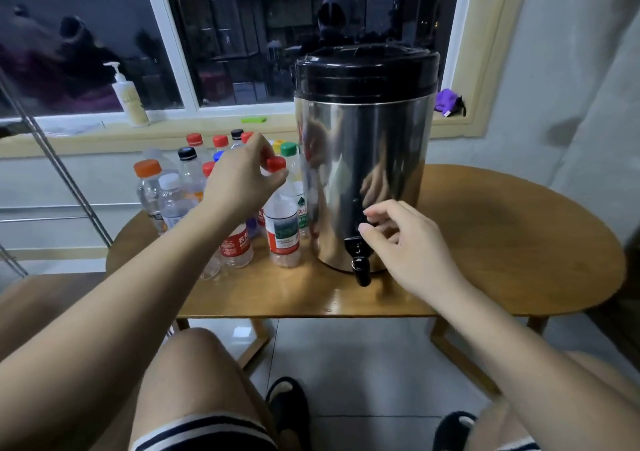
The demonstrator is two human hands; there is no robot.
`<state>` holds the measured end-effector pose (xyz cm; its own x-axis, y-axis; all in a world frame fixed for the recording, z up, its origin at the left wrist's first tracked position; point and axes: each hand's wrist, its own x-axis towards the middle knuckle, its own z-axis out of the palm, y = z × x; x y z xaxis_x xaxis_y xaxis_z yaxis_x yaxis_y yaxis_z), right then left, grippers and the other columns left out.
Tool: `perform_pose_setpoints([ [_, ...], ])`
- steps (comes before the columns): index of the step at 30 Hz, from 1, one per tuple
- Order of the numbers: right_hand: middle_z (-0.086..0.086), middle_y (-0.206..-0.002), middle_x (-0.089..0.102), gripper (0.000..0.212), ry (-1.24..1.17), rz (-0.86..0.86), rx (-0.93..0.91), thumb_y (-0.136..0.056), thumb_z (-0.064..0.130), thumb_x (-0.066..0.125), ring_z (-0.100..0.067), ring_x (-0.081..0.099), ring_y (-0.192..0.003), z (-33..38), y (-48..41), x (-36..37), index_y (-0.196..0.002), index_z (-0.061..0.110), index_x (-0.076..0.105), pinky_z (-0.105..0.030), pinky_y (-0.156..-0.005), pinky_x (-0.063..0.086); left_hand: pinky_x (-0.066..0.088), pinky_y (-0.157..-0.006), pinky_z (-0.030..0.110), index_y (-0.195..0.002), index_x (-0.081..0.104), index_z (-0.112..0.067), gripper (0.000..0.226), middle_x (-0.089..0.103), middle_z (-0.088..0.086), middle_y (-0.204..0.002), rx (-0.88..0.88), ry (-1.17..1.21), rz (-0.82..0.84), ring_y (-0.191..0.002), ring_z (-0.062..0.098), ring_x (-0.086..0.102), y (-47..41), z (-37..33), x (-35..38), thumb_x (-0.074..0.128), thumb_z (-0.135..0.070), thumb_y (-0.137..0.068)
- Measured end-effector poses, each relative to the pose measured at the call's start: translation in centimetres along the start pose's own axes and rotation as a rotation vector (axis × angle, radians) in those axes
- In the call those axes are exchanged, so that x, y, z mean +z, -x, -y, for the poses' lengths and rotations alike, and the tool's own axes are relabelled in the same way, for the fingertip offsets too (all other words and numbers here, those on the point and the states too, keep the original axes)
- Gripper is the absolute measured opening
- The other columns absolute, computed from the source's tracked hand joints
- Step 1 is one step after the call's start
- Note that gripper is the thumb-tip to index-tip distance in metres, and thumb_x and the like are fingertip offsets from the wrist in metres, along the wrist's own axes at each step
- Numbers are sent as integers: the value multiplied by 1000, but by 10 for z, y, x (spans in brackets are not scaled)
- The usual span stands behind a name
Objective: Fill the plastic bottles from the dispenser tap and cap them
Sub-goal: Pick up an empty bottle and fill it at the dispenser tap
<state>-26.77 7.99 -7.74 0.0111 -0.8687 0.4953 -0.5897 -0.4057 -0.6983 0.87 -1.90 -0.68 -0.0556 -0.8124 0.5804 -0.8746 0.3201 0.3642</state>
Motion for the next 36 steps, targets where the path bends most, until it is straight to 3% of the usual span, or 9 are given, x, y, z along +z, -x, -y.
perform_pose_setpoints([
  [5, 15, -112, 71, 15, 5, -70, -28, -102, 29, 71, -4, 67, -103, 16, 10, -10, -117, 25, 74, -23, -83, 54, 62, -79, 41, -115, 65, -26, 31, 73, -15, -104, -9, 210, -117, -83, 2, 66, 30, -17, -41, 80, -43, -94],
  [9, 14, -118, 72, 24, -97, -95, -19, -102, 31, 72, -3, 66, -110, 39, 40, -13, -125, 25, 72, -28, -91, 56, 59, -73, 28, -114, 67, -29, 31, 73, -15, -101, -23, 366, -99, -85, 6, 69, 71, -51, -74, 81, -47, -94],
  [13, 18, -139, 65, 71, -132, 67, -41, -90, 66, 72, 1, 59, -131, 56, 69, -17, -152, 35, 52, -31, -106, 52, 60, -76, 39, -115, 73, -38, 22, 78, -4, -101, -33, 661, 64, -83, 15, 72, 103, -78, -93, 81, -42, -95],
  [15, 17, -142, 65, 85, -193, 173, 3, -86, 70, 75, -1, 61, -131, 61, 79, -19, -158, 39, 43, -34, -109, 52, 54, -75, 35, -121, 76, -38, 23, 78, 0, -102, -24, 805, 158, -81, 11, 67, 118, -91, -90, 79, -36, -98],
  [20, 4, -133, 75, 60, -548, 330, 147, -97, 30, 83, -17, 71, -124, 59, 110, -26, -149, 30, 53, -51, -109, 57, 45, -62, 23, -122, 77, -27, 21, 67, -9, -82, -73, 948, 267, -72, 7, 58, 154, -109, -61, 75, -23, -101],
  [23, 14, -136, 72, 67, -550, 412, 209, -92, 24, 86, -12, 71, -125, 44, 133, -23, -149, 36, 52, -47, -109, 57, 42, -61, 24, -123, 78, -24, 22, 66, -7, -79, -100, 972, 379, -74, 11, 56, 175, -112, -42, 73, -27, -102],
  [27, 6, -133, 73, 64, -522, 418, 236, -86, 15, 88, -17, 70, -125, 14, 148, -13, -141, 35, 61, -50, -109, 55, 42, -64, 22, -116, 81, -22, 23, 67, -10, -80, -155, 950, 481, -75, 10, 54, 196, -104, -16, 80, -34, -96],
  [33, 19, -122, 72, 64, -220, 249, 243, -78, 35, 91, -8, 69, -111, -11, 155, 25, -131, 44, 56, -46, -98, 59, 40, -61, 25, -94, 78, -15, 31, 72, -2, -82, -335, 963, 379, -68, 7, 57, 212, -92, 16, 91, -37, -78],
  [36, 26, -121, 66, 68, -116, 155, 273, -76, 44, 88, -3, 65, -107, -17, 158, 39, -132, 52, 50, -41, -87, 60, 41, -61, 22, -79, 61, -14, 46, 61, -5, -70, -311, 829, 292, -65, 10, 51, 214, -83, 33, 95, -45, -78],
])
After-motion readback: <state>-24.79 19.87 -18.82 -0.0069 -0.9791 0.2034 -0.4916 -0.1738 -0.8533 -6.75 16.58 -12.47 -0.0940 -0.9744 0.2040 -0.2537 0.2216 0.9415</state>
